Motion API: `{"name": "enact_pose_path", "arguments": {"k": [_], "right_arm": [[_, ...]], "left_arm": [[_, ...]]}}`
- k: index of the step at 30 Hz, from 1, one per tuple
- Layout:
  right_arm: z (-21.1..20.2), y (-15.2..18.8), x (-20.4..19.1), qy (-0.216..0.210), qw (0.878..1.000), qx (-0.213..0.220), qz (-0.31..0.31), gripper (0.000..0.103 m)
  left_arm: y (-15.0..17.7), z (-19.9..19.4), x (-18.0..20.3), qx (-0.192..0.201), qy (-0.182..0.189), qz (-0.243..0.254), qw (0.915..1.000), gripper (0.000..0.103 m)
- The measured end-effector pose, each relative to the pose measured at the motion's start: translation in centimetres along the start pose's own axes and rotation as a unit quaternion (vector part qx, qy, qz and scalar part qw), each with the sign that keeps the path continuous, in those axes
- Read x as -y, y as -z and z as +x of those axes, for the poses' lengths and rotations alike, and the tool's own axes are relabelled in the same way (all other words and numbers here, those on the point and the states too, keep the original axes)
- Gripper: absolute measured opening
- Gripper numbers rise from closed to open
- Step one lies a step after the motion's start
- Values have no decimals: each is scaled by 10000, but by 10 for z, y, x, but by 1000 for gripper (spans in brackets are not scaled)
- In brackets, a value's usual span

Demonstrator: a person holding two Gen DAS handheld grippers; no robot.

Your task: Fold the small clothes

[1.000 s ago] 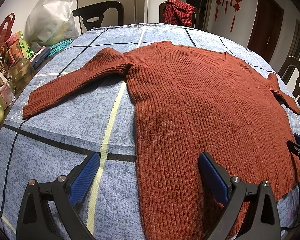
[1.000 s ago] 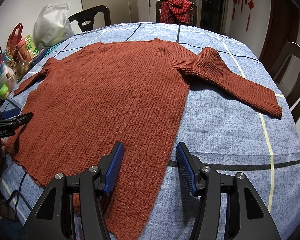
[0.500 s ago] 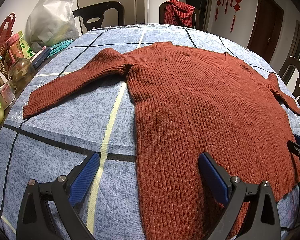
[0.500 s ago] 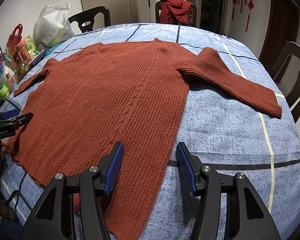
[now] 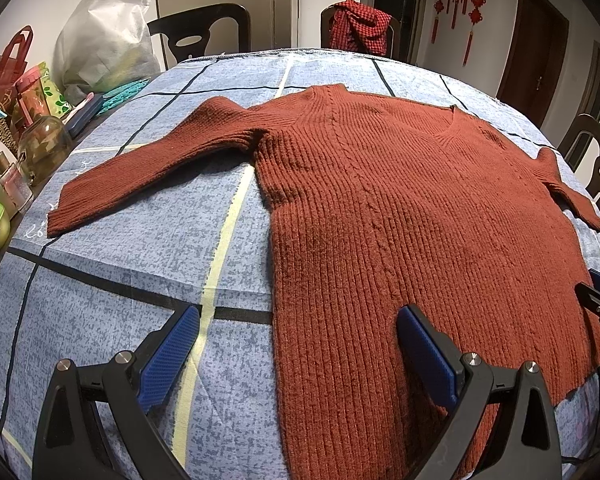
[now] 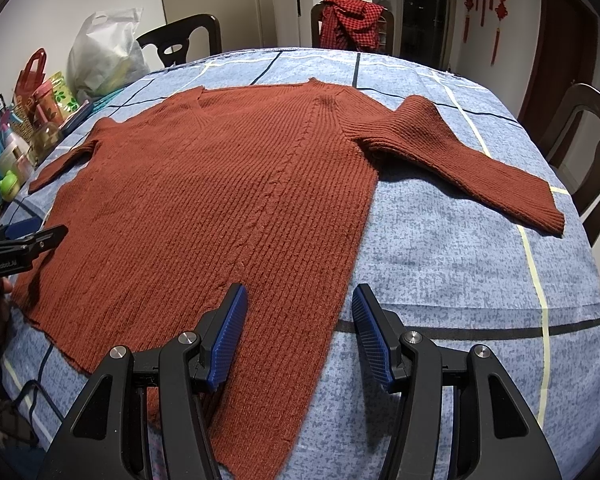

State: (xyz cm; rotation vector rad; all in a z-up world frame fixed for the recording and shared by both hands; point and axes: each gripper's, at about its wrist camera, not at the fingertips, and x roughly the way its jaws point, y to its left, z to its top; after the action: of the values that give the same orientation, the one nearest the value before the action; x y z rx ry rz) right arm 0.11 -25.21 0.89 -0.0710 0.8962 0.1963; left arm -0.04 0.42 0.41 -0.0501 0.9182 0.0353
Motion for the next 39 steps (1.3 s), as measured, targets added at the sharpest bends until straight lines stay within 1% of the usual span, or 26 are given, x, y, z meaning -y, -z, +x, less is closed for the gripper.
{"name": "enact_pose_path", "arguments": {"k": [19,39], "right_arm": [[5,-4,-3,-28,9999,-134,18,56],[2,-1,-3,-33,10000,-59,-11,56]], "left_arm": [[1,1,0,37,-9,-18,10000,100],[2,0,-1,44,-15,-16,10000,101]]}}
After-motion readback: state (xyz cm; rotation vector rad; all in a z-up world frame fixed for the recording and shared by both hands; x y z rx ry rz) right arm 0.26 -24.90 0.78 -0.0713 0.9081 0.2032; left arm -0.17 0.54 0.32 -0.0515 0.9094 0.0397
